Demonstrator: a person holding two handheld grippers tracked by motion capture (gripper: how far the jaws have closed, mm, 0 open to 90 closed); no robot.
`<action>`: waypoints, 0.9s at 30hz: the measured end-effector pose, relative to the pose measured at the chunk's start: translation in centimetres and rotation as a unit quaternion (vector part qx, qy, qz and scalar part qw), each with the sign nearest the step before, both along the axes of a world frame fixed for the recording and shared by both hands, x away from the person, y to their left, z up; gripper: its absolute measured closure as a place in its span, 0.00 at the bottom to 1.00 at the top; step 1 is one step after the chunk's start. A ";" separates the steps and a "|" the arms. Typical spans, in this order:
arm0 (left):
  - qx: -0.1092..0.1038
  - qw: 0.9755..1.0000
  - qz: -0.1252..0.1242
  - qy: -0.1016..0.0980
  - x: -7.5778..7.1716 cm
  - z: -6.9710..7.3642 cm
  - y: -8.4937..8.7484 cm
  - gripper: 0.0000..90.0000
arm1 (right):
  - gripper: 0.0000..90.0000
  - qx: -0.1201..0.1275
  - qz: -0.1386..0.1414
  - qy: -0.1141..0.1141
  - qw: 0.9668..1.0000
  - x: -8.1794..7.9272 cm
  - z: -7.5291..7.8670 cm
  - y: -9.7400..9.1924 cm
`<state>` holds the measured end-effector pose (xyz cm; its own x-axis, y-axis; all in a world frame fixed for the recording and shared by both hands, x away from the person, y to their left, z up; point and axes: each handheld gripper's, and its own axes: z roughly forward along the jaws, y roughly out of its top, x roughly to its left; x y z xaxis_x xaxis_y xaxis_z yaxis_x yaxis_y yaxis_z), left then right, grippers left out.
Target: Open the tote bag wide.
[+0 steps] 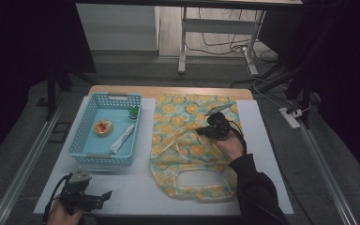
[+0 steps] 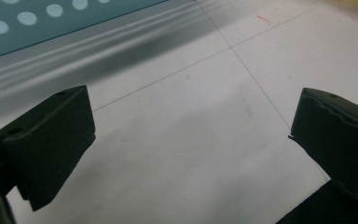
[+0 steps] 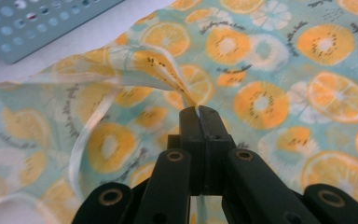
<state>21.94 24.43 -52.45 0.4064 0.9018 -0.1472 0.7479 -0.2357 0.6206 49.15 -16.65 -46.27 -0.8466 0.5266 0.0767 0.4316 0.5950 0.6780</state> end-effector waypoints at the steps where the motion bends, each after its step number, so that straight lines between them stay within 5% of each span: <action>1: -0.001 1.000 0.000 0.000 0.0 0.0 0.0 0.00 | 0.99 -0.001 -0.001 0.000 1.000 0.3 0.0 0.1; 12: 0.000 1.000 0.001 0.003 0.1 0.0 0.0 0.00 | 0.99 -0.003 -0.016 -0.006 1.000 3.7 -0.9 1.2; 20: 0.000 1.000 0.001 0.003 0.1 0.0 0.0 0.00 | 0.97 -0.030 -0.027 0.023 0.999 5.3 -4.1 1.3; 27: 0.000 1.000 0.001 0.002 0.0 0.0 0.0 0.00 | 0.72 -0.006 -0.028 0.007 1.000 4.4 -2.5 1.0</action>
<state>21.98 24.45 -52.46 0.4045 0.9024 -0.1484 0.7511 -0.2352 0.6169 53.54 -15.60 -48.77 -0.8143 0.5746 0.0823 0.4742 0.5769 0.6651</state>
